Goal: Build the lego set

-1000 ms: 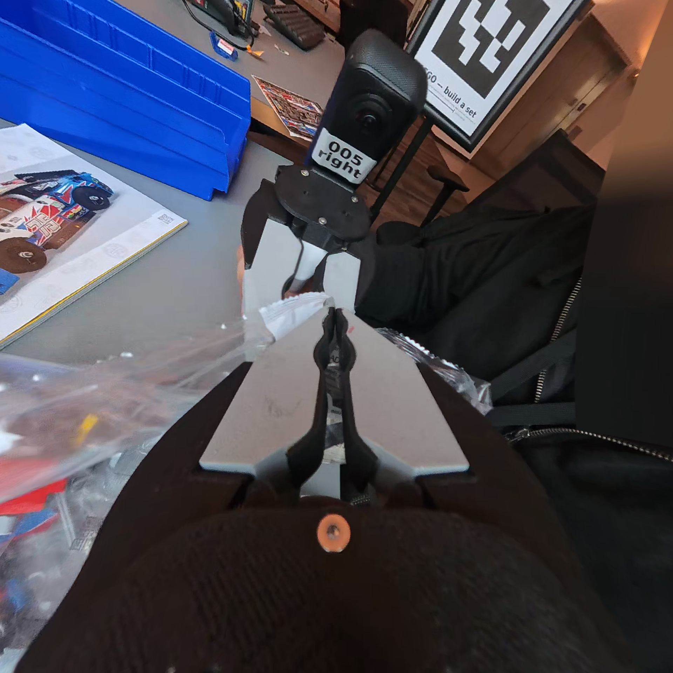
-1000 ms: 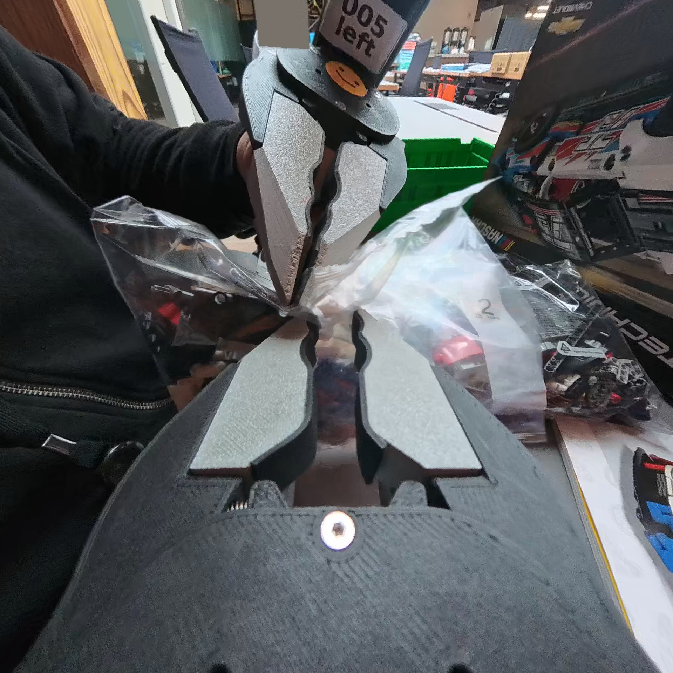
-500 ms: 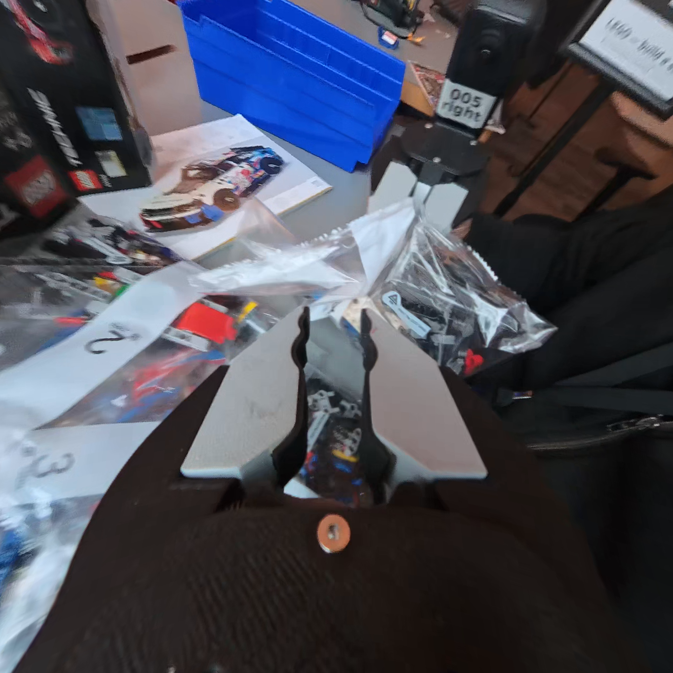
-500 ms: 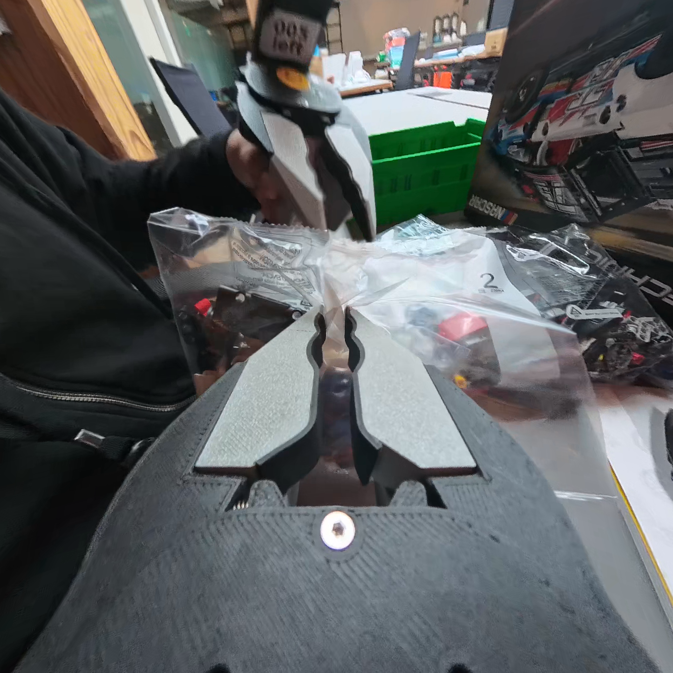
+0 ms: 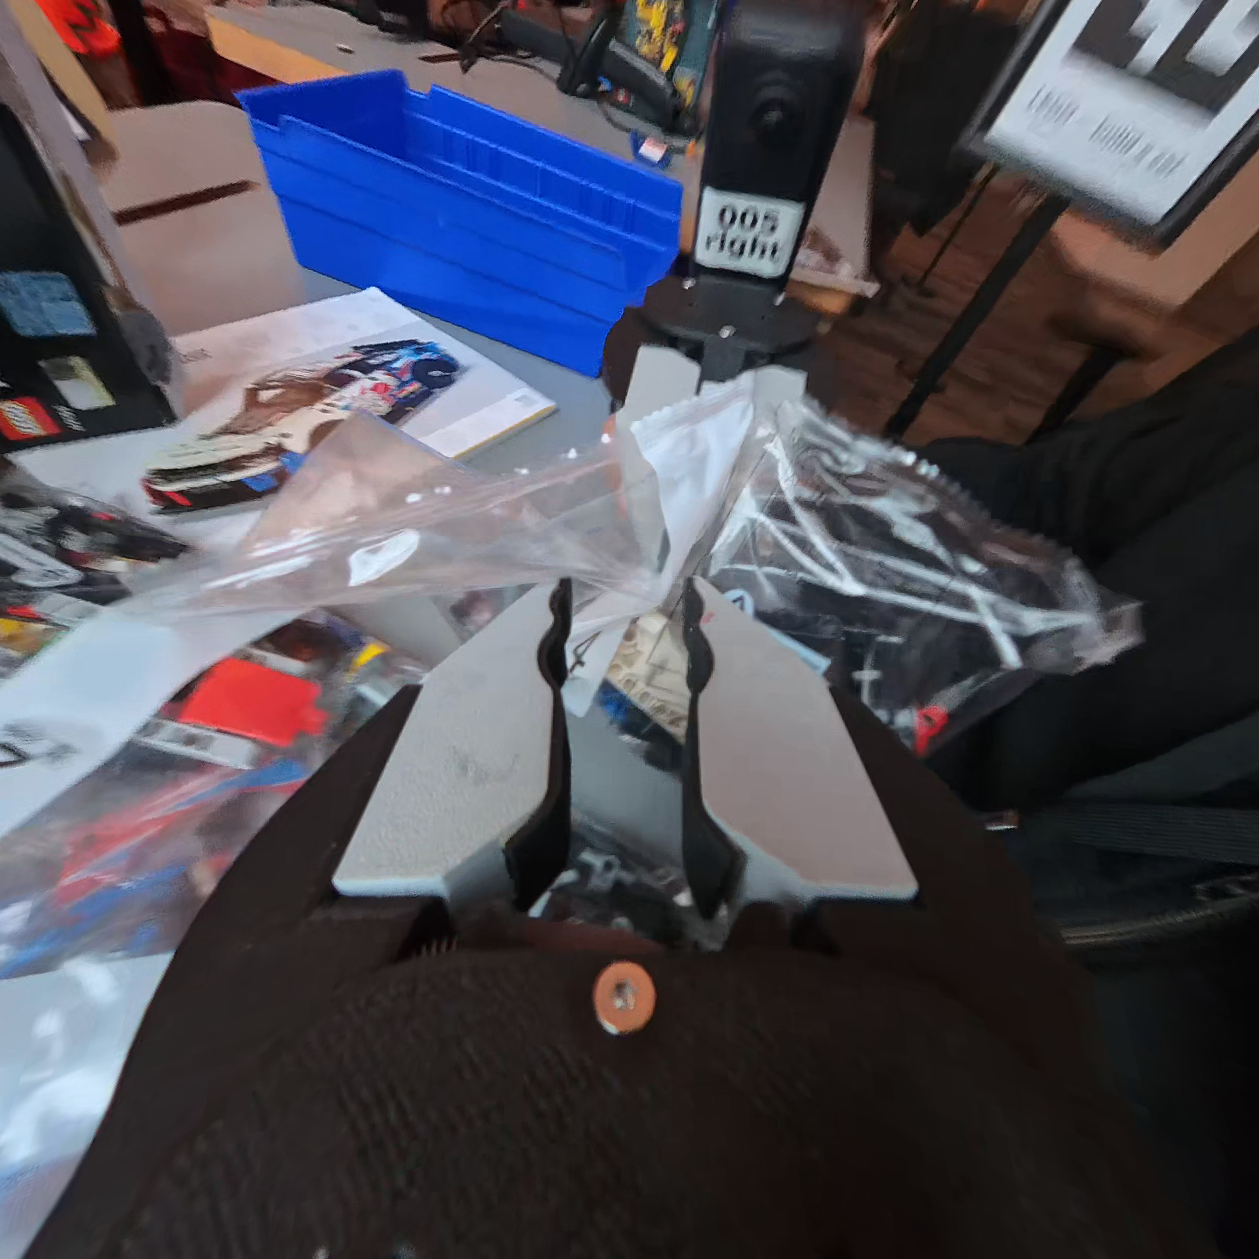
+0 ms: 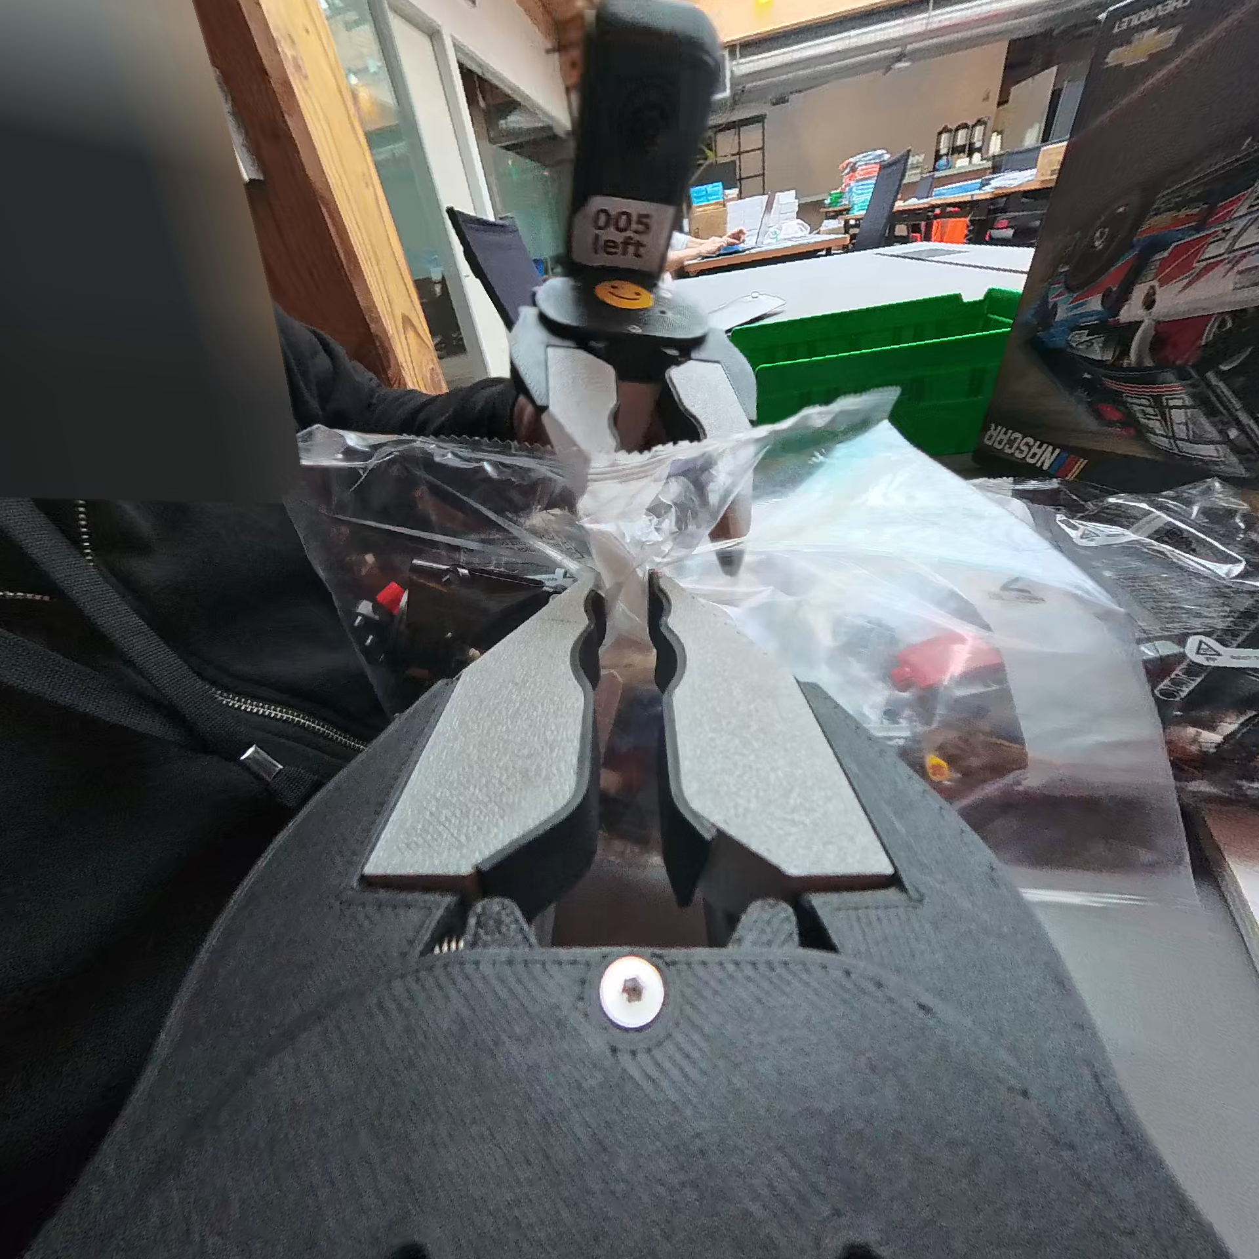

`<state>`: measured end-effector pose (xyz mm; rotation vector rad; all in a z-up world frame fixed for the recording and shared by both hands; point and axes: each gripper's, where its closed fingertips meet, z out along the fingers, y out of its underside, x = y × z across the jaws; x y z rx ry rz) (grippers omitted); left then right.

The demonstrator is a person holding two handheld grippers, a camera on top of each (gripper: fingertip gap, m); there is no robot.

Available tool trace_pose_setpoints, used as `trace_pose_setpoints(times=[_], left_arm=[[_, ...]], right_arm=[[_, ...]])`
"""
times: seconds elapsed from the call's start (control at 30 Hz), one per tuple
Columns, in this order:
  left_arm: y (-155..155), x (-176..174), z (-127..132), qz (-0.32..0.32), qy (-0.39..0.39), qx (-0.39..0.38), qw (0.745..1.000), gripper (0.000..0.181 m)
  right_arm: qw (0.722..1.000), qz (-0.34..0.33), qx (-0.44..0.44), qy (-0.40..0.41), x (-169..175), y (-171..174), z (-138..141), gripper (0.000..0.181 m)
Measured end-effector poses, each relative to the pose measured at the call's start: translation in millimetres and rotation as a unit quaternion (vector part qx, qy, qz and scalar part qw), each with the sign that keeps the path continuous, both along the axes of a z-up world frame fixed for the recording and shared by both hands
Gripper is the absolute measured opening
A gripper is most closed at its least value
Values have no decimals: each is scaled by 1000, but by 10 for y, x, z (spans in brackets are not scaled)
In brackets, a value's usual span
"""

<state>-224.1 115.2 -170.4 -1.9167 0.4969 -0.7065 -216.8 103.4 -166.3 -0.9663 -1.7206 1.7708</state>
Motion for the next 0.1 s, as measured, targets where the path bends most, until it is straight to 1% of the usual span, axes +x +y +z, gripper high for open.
trace_pose_setpoints(times=[0.03,0.1], left_arm=[[-21,22,48,-8,-47,-16,999,29],[-63,42,106,-24,-133,-54,989,32]], right_arm=[[1000,2,2,3,6,-7,8,9],[1000,1,10,5,6,-12,12,9]])
